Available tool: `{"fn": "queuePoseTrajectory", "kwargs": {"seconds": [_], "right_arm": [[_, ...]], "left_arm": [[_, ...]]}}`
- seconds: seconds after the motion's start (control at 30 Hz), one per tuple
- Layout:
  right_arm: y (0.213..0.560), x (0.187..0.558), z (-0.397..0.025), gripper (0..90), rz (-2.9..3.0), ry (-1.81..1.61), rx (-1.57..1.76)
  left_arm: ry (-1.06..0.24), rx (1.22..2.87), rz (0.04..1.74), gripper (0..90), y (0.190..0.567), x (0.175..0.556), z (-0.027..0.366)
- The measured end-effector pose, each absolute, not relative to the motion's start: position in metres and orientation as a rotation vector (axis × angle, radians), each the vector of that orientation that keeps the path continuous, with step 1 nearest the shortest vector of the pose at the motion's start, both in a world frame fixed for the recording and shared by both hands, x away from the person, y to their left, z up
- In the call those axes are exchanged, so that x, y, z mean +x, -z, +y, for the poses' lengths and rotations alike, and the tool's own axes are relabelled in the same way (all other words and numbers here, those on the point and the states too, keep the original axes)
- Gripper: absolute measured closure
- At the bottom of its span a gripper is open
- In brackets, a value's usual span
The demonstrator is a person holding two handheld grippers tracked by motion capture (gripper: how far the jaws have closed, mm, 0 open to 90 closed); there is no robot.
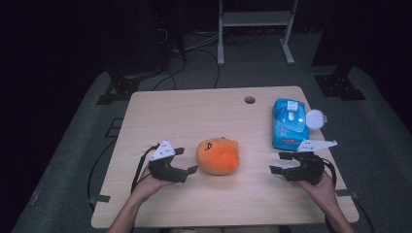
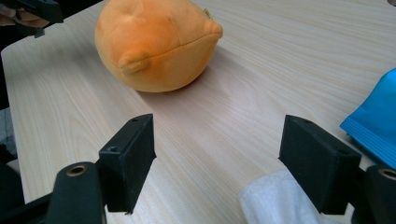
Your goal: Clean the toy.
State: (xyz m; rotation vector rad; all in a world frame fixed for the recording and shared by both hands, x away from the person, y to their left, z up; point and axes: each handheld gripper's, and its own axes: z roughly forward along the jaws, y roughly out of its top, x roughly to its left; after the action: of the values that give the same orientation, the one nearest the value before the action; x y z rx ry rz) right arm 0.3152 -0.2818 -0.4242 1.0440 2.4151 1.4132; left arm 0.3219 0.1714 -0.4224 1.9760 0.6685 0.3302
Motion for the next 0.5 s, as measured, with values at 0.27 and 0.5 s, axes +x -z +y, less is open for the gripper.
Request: {"fn": "queuePoseTrajectory", "kwargs": {"seconds": [0.27, 0.5], "right_arm": [[0.425, 0.316, -0.282, 25.0, 2.419, -1.409, 1.047], [0.426, 0.318, -0.279, 24.8, 2.432, -1.404, 1.041]], "left_arm": [[-0.335, 1.971, 0.697, 13.6, 0.428, 0.316, 0.185], [-0.345, 1.964, 0.716, 13.2, 0.428, 0.311, 0.195]]}}
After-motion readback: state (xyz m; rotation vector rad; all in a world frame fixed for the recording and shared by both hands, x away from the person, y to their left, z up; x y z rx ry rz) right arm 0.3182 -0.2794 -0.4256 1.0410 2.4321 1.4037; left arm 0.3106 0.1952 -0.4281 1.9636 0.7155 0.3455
